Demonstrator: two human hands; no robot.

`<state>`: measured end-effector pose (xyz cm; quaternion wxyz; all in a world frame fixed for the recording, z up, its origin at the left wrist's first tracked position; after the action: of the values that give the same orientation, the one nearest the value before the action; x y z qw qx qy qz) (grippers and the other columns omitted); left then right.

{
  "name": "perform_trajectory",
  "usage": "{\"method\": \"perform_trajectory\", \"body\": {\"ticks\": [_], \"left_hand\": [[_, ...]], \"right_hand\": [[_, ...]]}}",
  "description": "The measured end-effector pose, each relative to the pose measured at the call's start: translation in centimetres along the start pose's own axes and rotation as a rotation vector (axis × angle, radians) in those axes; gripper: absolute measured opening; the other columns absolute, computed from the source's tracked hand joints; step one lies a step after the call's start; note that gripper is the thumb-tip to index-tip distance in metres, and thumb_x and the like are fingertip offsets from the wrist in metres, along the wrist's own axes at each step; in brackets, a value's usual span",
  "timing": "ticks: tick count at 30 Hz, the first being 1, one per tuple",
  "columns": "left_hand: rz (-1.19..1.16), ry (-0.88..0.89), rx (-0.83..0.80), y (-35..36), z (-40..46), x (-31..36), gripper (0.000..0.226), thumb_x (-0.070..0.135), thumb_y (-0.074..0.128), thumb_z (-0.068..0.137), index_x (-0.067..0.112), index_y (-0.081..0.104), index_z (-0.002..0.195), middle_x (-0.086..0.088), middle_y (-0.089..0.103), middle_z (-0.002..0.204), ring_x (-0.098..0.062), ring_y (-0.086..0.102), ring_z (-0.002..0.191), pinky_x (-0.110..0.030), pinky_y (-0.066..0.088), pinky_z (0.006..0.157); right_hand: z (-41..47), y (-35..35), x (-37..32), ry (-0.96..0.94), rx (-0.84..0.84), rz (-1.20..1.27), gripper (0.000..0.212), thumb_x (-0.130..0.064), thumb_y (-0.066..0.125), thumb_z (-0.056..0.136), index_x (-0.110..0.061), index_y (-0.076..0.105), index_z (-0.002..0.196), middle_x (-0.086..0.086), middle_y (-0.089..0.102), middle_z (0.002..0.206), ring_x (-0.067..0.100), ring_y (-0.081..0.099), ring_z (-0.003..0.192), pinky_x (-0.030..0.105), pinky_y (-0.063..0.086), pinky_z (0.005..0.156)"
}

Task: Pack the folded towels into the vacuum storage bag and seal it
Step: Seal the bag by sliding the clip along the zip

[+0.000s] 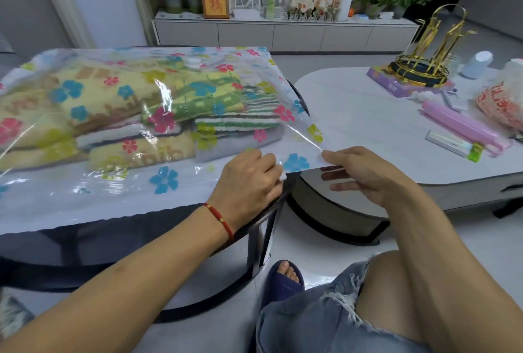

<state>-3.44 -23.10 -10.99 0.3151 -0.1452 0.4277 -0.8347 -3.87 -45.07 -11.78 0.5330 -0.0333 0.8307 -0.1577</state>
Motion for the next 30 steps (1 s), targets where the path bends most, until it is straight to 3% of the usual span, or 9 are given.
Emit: {"method": "perform_trajectory", "body": {"ticks": [4, 8, 10, 13, 15, 17, 21, 25, 30], "left_hand": [[-0.027, -0.023, 0.007, -0.3, -1.8, -1.6, 0.014, 0.023, 0.066, 0.089, 0.011, 0.072, 0.091, -0.006, 0.062, 0.08, -0.029, 0.056, 0.072, -0.04, 0.045, 0.06], [-0.075, -0.06, 0.014, -0.1, -1.6, -1.6, 0.015, 0.023, 0.066, 0.089, 0.009, 0.072, 0.092, -0.007, 0.061, 0.081, -0.029, 0.055, 0.073, -0.042, 0.046, 0.061], [-0.094, -0.073, 0.014, 0.0, -1.6, -1.7, 0.015, 0.021, 0.068, 0.087, 0.008, 0.072, 0.093, -0.008, 0.061, 0.082, -0.03, 0.055, 0.074, -0.042, 0.047, 0.061], [-0.132, -0.104, 0.016, 0.2, -1.8, -1.8, 0.015, 0.021, 0.07, 0.087, 0.008, 0.072, 0.094, -0.008, 0.06, 0.083, -0.03, 0.055, 0.075, -0.044, 0.047, 0.061], [-0.158, -0.117, 0.021, 0.3, -1.8, -1.8, 0.015, 0.021, 0.068, 0.088, 0.008, 0.072, 0.093, -0.007, 0.06, 0.083, -0.03, 0.055, 0.076, -0.045, 0.046, 0.061], [-0.184, -0.119, 0.023, 0.4, -1.8, -1.8, 0.016, 0.022, 0.066, 0.089, 0.008, 0.071, 0.093, -0.007, 0.06, 0.083, -0.029, 0.055, 0.077, -0.045, 0.046, 0.063], [-0.213, -0.127, 0.002, 0.4, -1.7, -1.9, 0.018, 0.021, 0.065, 0.088, 0.007, 0.072, 0.095, -0.009, 0.06, 0.084, -0.03, 0.055, 0.08, -0.046, 0.047, 0.065], [-0.262, -0.146, -0.024, 0.1, -1.6, -2.0, 0.026, 0.027, 0.057, 0.089, 0.007, 0.073, 0.095, -0.009, 0.061, 0.083, -0.03, 0.057, 0.079, -0.045, 0.049, 0.066], [-0.274, -0.161, -0.033, 0.1, -1.3, -1.8, 0.029, 0.03, 0.056, 0.091, 0.008, 0.073, 0.094, -0.008, 0.057, 0.079, -0.029, 0.054, 0.075, -0.045, 0.047, 0.062]], "right_hand": [[-0.1, 0.2, -0.2, -0.003, -0.017, 0.022, 0.023, -0.033, 0.068, 0.098, -0.012, 0.075, 0.104, 0.013, 0.078, 0.109, 0.024, 0.078, 0.094, 0.043, 0.064, 0.086], [-0.6, 0.5, -0.6, -0.002, 0.022, -0.048, 0.031, -0.039, 0.067, 0.098, -0.011, 0.074, 0.108, 0.013, 0.078, 0.105, 0.02, 0.074, 0.083, 0.043, 0.064, 0.085], [-0.9, 0.5, -0.4, -0.031, 0.122, -0.204, 0.04, -0.05, 0.067, 0.094, -0.014, 0.07, 0.111, 0.007, 0.076, 0.104, 0.017, 0.074, 0.083, 0.044, 0.064, 0.084], [-2.1, 0.5, -1.5, -0.392, 0.386, -0.48, 0.054, -0.064, 0.068, 0.082, -0.032, 0.055, 0.123, -0.002, 0.059, 0.126, 0.017, 0.061, 0.112, 0.04, 0.053, 0.092], [-3.4, 1.7, -2.8, -0.779, 0.387, -0.69, 0.047, -0.061, 0.073, 0.078, -0.039, 0.061, 0.119, -0.006, 0.05, 0.136, 0.019, 0.045, 0.129, 0.04, 0.038, 0.102], [-3.9, 3.7, -3.0, -0.996, 0.341, -0.936, 0.029, -0.05, 0.081, 0.077, -0.039, 0.073, 0.102, -0.01, 0.06, 0.13, 0.024, 0.044, 0.135, 0.048, 0.028, 0.106], [-3.5, 5.8, -3.0, -1.097, 0.355, -1.063, 0.005, -0.027, 0.08, 0.086, -0.026, 0.076, 0.084, -0.011, 0.069, 0.092, 0.025, 0.06, 0.114, 0.055, 0.029, 0.106], [-3.2, 6.1, -2.7, -1.135, 0.337, -1.114, 0.008, -0.022, 0.072, 0.093, -0.021, 0.065, 0.089, -0.004, 0.065, 0.092, 0.026, 0.061, 0.103, 0.047, 0.032, 0.103], [-3.3, 6.3, -2.4, -1.073, 0.259, -1.017, 0.005, -0.02, 0.068, 0.096, -0.019, 0.065, 0.092, -0.005, 0.066, 0.095, 0.026, 0.06, 0.101, 0.041, 0.036, 0.098]]}}
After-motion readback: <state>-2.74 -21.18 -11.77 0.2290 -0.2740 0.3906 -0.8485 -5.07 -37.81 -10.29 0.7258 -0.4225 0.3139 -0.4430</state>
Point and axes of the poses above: each hand's wrist, its own z-axis towards the middle knuckle, its own y-axis out of the palm, x = y × z, the point moved 4 cm from there along z, towards the middle knuckle
